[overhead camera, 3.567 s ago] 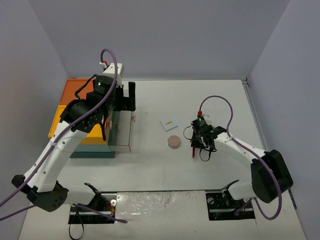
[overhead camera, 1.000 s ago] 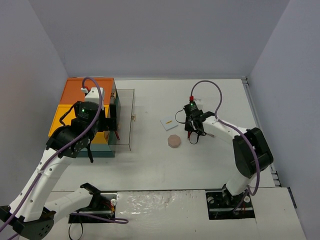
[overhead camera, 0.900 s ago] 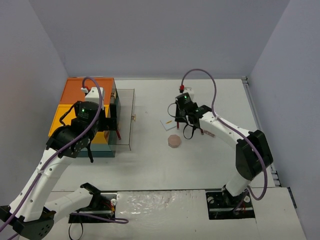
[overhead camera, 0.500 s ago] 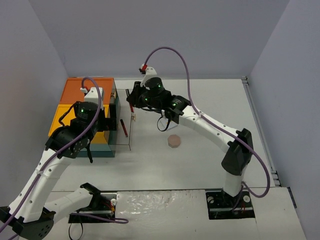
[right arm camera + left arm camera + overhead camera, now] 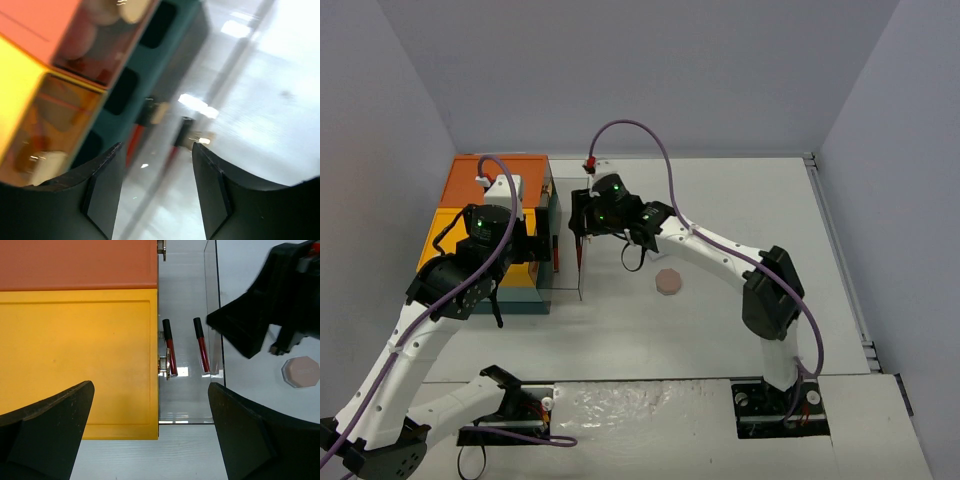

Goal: Organize the makeup

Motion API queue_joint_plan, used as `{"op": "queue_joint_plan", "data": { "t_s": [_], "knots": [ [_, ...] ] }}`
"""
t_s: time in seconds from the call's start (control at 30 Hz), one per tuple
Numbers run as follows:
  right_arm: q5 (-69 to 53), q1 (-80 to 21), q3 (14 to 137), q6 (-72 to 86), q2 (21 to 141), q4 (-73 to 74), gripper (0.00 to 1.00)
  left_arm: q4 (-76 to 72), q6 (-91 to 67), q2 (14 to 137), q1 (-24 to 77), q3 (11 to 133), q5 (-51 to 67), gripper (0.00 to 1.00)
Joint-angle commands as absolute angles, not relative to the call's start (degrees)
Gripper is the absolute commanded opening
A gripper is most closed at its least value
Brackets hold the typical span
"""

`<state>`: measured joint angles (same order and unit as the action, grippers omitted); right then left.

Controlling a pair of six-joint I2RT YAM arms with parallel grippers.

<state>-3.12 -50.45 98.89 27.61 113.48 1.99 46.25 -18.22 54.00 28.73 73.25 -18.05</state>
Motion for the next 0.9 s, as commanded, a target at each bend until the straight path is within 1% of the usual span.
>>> {"op": "queue_joint_plan", "data": {
  "t_s": [0.0, 0.07, 0.17, 0.33, 0.5, 0.7, 0.87],
  "knots": [
    [4.64, -42.24, 89.59, 19.81, 99.99, 4.50, 0.52, 43.79, -17.75, 54.04, 28.30, 76.29, -18.27, 0.97],
    [3.52, -36.43, 83.70, 17.74, 96.50, 5.61, 0.52, 43.49, -17.75, 54.26, 28.18, 76.16, -17.71, 0.97],
    [2.24, -29.28, 78.23, 14.46, 93.64, 9.01, 0.52, 42.96, -17.93, 54.75, 28.02, 75.78, -16.94, 0.97],
    [0.77, -19.97, 70.43, 10.20, 93.75, 10.02, 0.50, 41.98, -18.27, 55.50, 27.95, 75.72, -15.60, 0.97],
    [-1.67, -15.13, 70.22, 11.67, 98.95, 9.93, 0.48, 42.01, -18.37, 55.90, 27.86, 76.20, -14.59, 0.97],
    [-0.68, -13.29, 71.12, 11.88, 104.57, 9.68, 0.44, 43.70, -18.62, 55.33, 27.95, 76.74, -14.27, 0.97],
    [-0.59, -11.11, 69.63, 11.00, 107.17, 8.20, 0.43, 43.85, -19.16, 53.72, 27.95, 76.13, -14.15, 0.97]
  ]
}}
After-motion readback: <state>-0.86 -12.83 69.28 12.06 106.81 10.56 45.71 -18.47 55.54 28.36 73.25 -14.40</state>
